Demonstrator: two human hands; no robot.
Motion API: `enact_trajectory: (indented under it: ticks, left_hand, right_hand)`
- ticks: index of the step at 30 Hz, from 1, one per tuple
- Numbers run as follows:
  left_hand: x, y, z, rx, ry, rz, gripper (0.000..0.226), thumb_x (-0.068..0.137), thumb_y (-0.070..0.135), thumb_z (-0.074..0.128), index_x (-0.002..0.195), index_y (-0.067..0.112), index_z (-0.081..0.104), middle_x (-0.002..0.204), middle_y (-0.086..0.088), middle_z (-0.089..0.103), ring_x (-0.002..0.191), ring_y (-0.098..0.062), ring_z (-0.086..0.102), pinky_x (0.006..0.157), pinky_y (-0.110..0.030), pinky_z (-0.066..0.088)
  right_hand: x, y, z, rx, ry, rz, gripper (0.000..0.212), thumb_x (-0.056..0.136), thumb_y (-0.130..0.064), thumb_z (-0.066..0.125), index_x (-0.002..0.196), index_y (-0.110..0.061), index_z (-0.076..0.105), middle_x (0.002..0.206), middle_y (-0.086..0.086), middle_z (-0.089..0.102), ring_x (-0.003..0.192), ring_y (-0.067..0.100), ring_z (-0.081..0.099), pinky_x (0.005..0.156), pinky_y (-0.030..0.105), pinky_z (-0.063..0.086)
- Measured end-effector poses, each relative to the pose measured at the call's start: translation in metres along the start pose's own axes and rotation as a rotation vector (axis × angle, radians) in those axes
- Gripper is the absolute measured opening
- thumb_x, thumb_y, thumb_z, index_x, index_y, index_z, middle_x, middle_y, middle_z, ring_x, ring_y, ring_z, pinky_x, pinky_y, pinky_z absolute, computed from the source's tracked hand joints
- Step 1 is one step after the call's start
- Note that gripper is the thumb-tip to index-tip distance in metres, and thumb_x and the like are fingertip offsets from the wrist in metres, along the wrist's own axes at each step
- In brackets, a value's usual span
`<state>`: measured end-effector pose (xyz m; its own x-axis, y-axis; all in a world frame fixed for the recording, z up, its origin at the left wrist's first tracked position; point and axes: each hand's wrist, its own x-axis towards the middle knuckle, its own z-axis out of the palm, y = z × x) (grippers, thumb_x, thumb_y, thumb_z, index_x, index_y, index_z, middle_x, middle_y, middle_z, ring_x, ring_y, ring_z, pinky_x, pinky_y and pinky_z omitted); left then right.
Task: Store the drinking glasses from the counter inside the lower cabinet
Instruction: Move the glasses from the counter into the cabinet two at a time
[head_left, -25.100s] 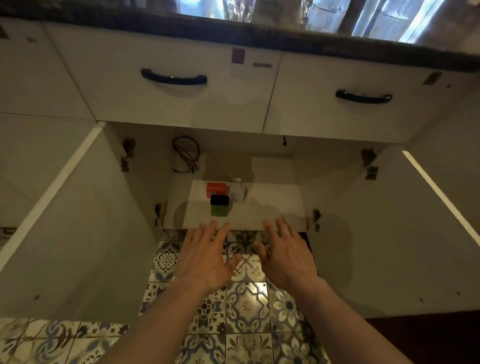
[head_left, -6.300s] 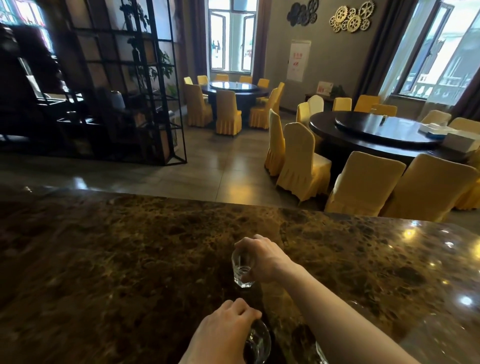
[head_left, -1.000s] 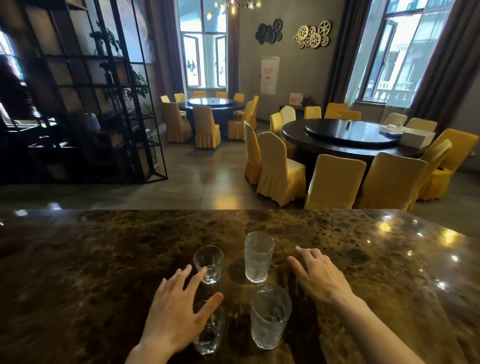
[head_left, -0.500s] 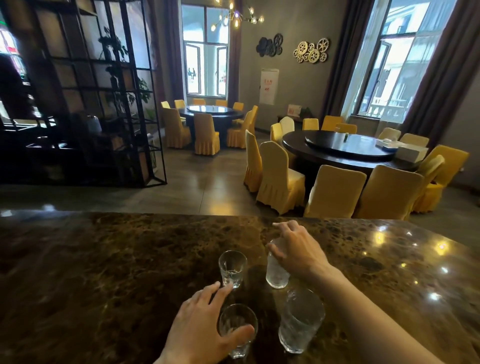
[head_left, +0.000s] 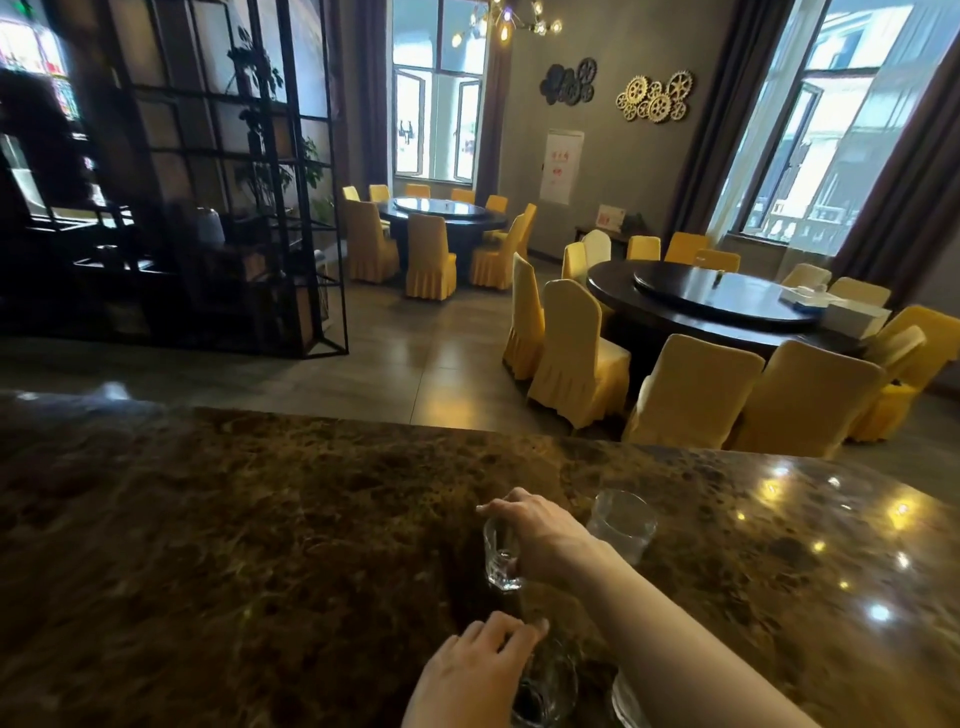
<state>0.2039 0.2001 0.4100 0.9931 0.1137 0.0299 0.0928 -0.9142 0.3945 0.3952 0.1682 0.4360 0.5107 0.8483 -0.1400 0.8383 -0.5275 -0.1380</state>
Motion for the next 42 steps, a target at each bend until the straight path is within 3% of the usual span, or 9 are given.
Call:
enact_trajectory:
  ticks: [8, 16, 22, 31, 42]
  left_hand:
    - [0.017, 0.004, 0.013, -0.021, -0.068, -0.021, 0.070, 0.096, 0.018, 0.056, 0.152, 0.039, 0.018, 0.142, 0.007, 0.035, 0.127, -0.013, 0.041, 0.109, -0.033, 0.038]
    - [0.018, 0.000, 0.018, -0.069, -0.056, -0.029, 0.061, 0.093, 0.023, 0.065, 0.144, 0.038, 0.036, 0.135, 0.012, 0.036, 0.124, -0.007, 0.040, 0.107, -0.033, 0.040]
    - [-0.005, -0.017, 0.007, -0.113, -0.056, -0.053, 0.076, 0.078, 0.053, 0.074, 0.142, 0.043, 0.033, 0.135, 0.020, 0.034, 0.124, 0.000, 0.037, 0.110, -0.027, 0.035]
    - [-0.064, -0.012, -0.017, -0.125, 0.147, -0.129, 0.089, 0.059, 0.068, 0.074, 0.138, 0.049, 0.035, 0.123, 0.034, 0.033, 0.113, 0.003, 0.041, 0.103, -0.025, 0.041]
    - [-0.153, 0.061, -0.011, -0.052, 0.261, -0.240, 0.087, 0.061, 0.061, 0.082, 0.137, 0.040, 0.046, 0.122, 0.024, 0.043, 0.109, -0.003, 0.052, 0.095, -0.027, 0.051]
  right_hand:
    - [0.005, 0.004, 0.004, -0.014, -0.003, -0.014, 0.079, 0.077, -0.019, 0.084, 0.144, -0.038, 0.046, 0.127, -0.001, 0.049, 0.114, 0.021, 0.048, 0.088, 0.035, 0.054]
    - [0.001, 0.002, 0.004, -0.025, 0.056, -0.009, 0.078, 0.075, -0.023, 0.087, 0.141, -0.033, 0.049, 0.122, 0.001, 0.049, 0.108, 0.021, 0.048, 0.084, 0.032, 0.053]
    - [-0.031, -0.010, -0.008, -0.007, 0.126, 0.019, 0.081, 0.071, -0.029, 0.089, 0.140, -0.035, 0.046, 0.124, 0.001, 0.045, 0.111, 0.021, 0.045, 0.084, 0.034, 0.054]
    - [-0.113, -0.034, -0.028, -0.020, 0.192, 0.029, 0.083, 0.066, -0.038, 0.091, 0.136, -0.038, 0.047, 0.124, 0.000, 0.046, 0.112, 0.022, 0.047, 0.086, 0.036, 0.054]
    - [-0.284, -0.031, -0.013, -0.033, 0.212, -0.009, 0.089, 0.065, -0.044, 0.090, 0.139, -0.037, 0.042, 0.132, 0.004, 0.045, 0.115, 0.024, 0.047, 0.087, 0.037, 0.053]
